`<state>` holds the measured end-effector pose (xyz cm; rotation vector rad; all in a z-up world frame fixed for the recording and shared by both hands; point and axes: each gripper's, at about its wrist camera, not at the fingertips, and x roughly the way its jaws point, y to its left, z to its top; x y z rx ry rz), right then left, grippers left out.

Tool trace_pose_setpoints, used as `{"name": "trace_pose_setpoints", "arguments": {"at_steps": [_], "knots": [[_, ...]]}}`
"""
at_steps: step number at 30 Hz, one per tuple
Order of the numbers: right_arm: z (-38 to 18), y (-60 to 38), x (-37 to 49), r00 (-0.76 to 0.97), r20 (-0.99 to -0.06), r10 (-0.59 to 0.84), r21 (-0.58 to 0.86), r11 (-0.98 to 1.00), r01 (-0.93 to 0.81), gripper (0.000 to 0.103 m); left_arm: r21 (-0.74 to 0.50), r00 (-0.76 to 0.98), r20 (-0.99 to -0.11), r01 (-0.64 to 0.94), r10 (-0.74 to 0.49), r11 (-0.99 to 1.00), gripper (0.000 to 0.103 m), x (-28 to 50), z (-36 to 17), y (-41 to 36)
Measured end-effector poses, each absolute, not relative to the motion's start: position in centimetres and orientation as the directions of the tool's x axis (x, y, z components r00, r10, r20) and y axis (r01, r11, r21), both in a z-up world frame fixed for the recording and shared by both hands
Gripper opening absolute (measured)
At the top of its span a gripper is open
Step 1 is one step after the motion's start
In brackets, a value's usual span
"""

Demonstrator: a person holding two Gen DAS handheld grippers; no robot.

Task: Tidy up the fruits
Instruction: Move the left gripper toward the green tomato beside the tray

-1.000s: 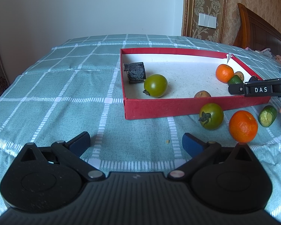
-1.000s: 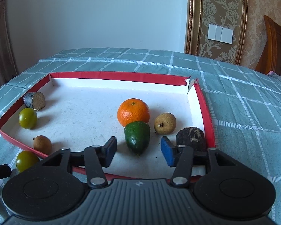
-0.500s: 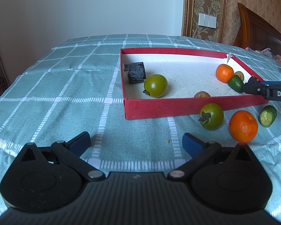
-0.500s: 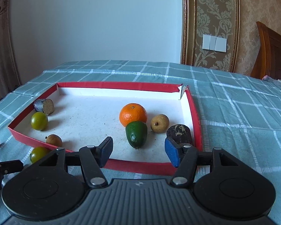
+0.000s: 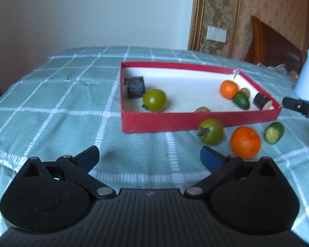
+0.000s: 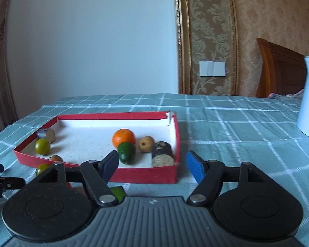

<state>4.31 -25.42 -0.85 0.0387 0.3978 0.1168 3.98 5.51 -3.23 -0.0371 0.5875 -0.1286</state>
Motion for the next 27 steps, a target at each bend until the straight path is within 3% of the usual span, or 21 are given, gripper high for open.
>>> {"name": "trace_pose_setpoints", "arguments": {"at_steps": [17, 20, 21, 27], "knots": [[-1.5, -27.6, 4.2, 0.914, -0.399, 0.076, 0.115, 0.993, -0.032, 0.074, 0.025, 0.826, -0.547, 0.18, -0.137, 0.983, 0.103, 6.1, -3.0, 0.9], [-1.5, -27.5, 4.2, 0.913, -0.401, 0.077, 0.114, 0.993, -0.033, 0.074, 0.031, 0.827, -0.544, 0.191, -0.143, 0.981, 0.097, 6.6, -3.0, 0.6], [-1.5, -27.4, 4.2, 0.913, -0.401, 0.076, 0.111, 0.993, -0.034, 0.074, 0.04, 0.826, -0.545, 0.196, -0.143, 0.98, 0.091, 6.7, -3.1, 0.4], [-1.6, -27.4, 4.3, 0.912, -0.404, 0.075, 0.107, 0.994, -0.034, 0.074, 0.024, 0.813, -0.557, 0.218, -0.168, 0.976, 0.09, 7.3, -3.4, 0.2]]}}
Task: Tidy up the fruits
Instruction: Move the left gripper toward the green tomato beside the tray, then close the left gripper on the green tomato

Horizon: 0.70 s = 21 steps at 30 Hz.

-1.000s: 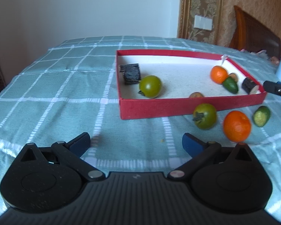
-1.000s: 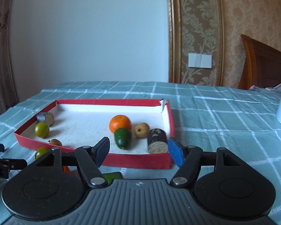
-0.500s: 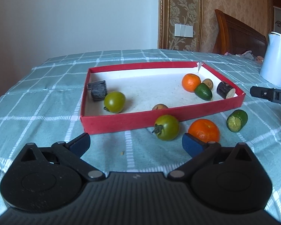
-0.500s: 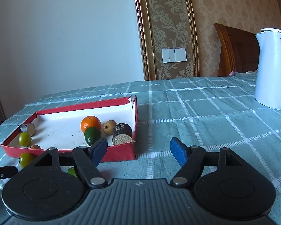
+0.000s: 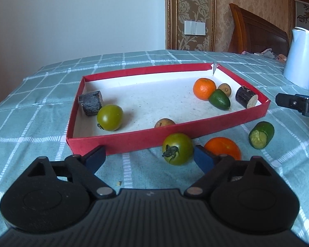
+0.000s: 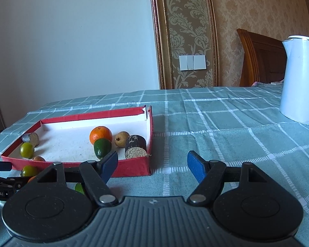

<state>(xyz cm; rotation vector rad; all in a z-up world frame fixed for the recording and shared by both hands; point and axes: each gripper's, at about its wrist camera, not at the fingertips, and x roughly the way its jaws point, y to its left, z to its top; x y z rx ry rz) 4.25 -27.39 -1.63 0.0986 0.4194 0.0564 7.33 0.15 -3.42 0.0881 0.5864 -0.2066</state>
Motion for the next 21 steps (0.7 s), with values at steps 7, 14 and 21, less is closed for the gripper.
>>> {"name": "trace_pose_setpoints", "arguments": {"at_steps": [7, 14, 21], "knots": [[-1.6, -27.3, 3.9, 0.914, -0.401, 0.067, 0.102, 0.994, -0.027, 0.075, -0.025, 0.79, -0.556, 0.293, -0.257, 0.956, 0.053, 7.2, -3.4, 0.0], [-1.5, -27.3, 3.9, 0.915, -0.4, 0.057, 0.097, 0.995, -0.019, 0.075, -0.014, 0.775, -0.564, 0.337, -0.285, 0.942, 0.029, 6.5, -3.5, -0.9], [-1.6, -27.4, 3.9, 0.916, -0.398, 0.052, 0.096, 0.995, -0.014, 0.075, 0.034, 0.811, -0.532, 0.31, -0.246, 0.95, 0.028, 5.3, -3.1, -0.9]]}}
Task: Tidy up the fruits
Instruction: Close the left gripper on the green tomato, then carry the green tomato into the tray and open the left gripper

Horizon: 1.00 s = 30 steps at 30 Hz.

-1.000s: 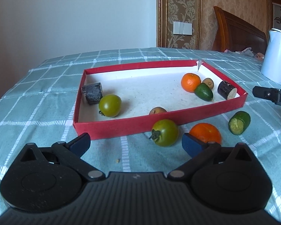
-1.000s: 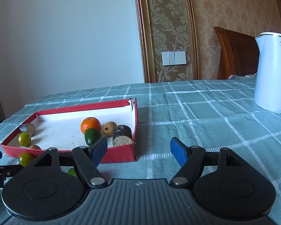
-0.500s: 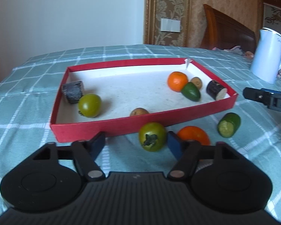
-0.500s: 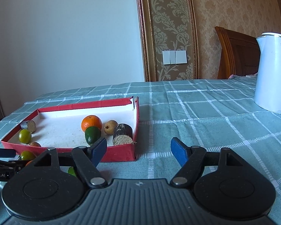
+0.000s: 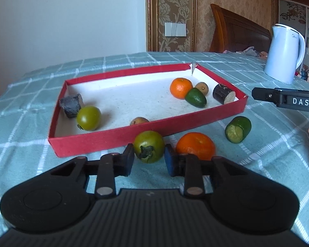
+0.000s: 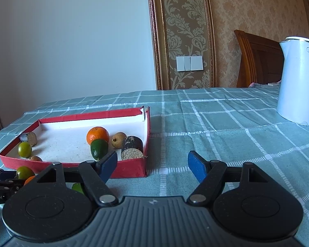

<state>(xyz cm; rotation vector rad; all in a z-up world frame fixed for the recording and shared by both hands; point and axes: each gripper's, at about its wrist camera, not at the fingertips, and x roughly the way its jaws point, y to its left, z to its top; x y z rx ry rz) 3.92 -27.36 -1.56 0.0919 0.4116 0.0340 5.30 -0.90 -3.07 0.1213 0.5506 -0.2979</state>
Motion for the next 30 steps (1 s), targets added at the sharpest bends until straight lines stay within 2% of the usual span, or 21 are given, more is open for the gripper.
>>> {"name": "trace_pose_setpoints", "arguments": {"at_steps": [9, 15, 30], "knots": [[-1.5, -27.3, 3.9, 0.915, -0.401, 0.052, 0.097, 0.995, -0.014, 0.075, 0.023, 0.866, -0.448, 0.257, -0.22, 0.966, 0.028, 6.3, 0.9, 0.6], [-1.6, -27.3, 4.0, 0.911, -0.409, 0.055, 0.097, 0.995, -0.017, 0.075, 0.041, 0.874, -0.459, 0.201, -0.16, 0.979, 0.028, 10.5, 1.6, 0.4], [-1.8, -26.8, 4.2, 0.903, -0.424, 0.073, 0.085, 0.996, -0.041, 0.075, 0.036, 0.83, -0.555, 0.094, -0.058, 0.995, 0.028, 19.4, -0.7, 0.7]]}}
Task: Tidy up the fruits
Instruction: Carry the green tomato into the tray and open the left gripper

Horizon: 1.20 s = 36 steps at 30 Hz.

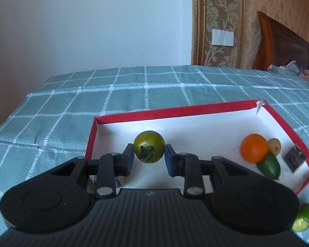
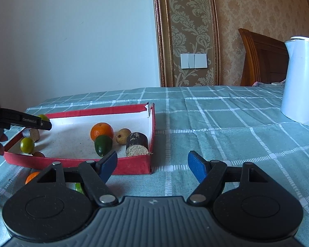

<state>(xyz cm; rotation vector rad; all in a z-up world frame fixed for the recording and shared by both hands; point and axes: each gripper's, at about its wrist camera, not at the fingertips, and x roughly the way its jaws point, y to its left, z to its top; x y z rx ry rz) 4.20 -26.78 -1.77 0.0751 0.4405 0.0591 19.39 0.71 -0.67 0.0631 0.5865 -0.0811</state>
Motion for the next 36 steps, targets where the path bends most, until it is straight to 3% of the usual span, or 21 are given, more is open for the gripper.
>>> {"name": "trace_pose_setpoints", "arguments": {"at_steps": [22, 29, 36], "knots": [[-2.0, -26.6, 4.5, 0.893, -0.445, 0.075, 0.081, 0.996, -0.043, 0.075, 0.063, 0.831, -0.556, 0.067, -0.021, 0.996, 0.03, 20.6, -1.7, 0.4], [-2.0, -26.7, 4.4, 0.894, -0.443, 0.074, 0.081, 0.996, -0.043, 0.075, 0.07, 0.832, -0.554, 0.067, -0.017, 0.995, 0.033, 20.0, -1.7, 0.3], [-2.0, -26.7, 4.6, 0.892, -0.446, 0.074, 0.082, 0.996, -0.042, 0.075, 0.096, 0.839, -0.544, 0.066, -0.003, 0.993, 0.045, 19.0, -1.7, -0.1]]}}
